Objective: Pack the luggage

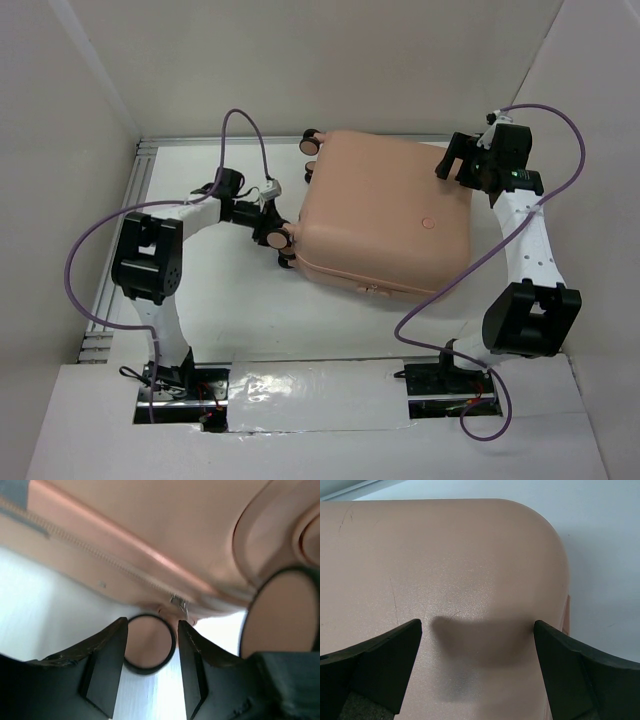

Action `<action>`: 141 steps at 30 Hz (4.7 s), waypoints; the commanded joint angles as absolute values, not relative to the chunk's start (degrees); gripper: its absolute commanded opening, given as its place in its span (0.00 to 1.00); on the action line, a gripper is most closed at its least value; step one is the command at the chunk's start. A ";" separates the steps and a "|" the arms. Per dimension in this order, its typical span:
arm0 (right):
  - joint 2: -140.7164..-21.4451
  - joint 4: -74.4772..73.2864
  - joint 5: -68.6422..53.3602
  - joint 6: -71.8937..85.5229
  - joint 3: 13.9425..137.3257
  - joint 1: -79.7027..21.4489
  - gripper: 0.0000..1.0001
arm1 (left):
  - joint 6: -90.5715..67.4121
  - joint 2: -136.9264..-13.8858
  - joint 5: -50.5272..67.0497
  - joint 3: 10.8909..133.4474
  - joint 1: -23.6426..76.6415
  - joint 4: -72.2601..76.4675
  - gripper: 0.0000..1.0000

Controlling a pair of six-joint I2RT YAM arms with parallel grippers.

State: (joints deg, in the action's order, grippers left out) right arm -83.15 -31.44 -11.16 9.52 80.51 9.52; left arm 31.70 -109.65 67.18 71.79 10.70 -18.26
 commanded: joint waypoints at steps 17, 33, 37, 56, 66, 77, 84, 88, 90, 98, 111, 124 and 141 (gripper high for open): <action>-85.86 -29.62 -12.13 8.00 81.39 9.84 0.99 | 46.21 -113.55 76.90 82.94 7.73 -34.24 0.57; -87.98 -30.15 -11.60 6.33 82.62 9.84 0.99 | 54.49 -117.51 77.78 86.92 9.40 -44.65 0.56; -89.03 -30.67 -11.60 6.33 83.23 9.84 0.99 | 55.54 -119.35 77.78 88.23 10.54 -46.48 0.56; -90.62 -30.67 -11.60 6.33 83.14 9.84 0.99 | 51.59 -120.40 80.42 87.71 13.01 -43.51 0.39; -87.37 -31.82 -14.32 3.96 84.29 9.84 0.99 | 50.98 -119.89 80.42 87.11 13.62 -42.98 0.00; -75.85 -29.87 -27.16 -3.34 83.94 -0.69 0.99 | 37.72 -108.91 75.58 74.19 8.44 -31.83 0.00; -72.86 -28.13 -26.30 0.08 82.27 -17.38 0.87 | 18.07 -97.93 67.87 62.07 11.42 -13.51 0.00; -72.86 -28.74 -21.10 1.76 78.77 -27.67 0.59 | 4.17 -91.07 57.24 53.45 14.76 2.50 0.00; -72.86 -28.04 -18.04 2.46 76.21 -33.12 0.47 | 1.59 -89.04 51.89 50.99 14.77 5.00 0.00; -77.86 -26.98 -10.37 1.23 72.69 -46.40 0.30 | -3.50 -84.03 48.52 46.77 15.82 9.92 0.00; -74.44 -27.60 -8.62 2.64 64.61 -54.14 0.27 | -12.64 -72.69 36.04 33.93 23.73 17.75 0.00; -89.90 -21.79 -4.40 6.23 72.15 -49.04 0.20 | -22.14 -60.04 32.88 21.19 28.82 25.47 0.00; -107.92 -22.06 0.70 12.22 85.95 -45.62 0.12 | -24.96 -48.52 15.91 8.45 45.34 35.60 0.00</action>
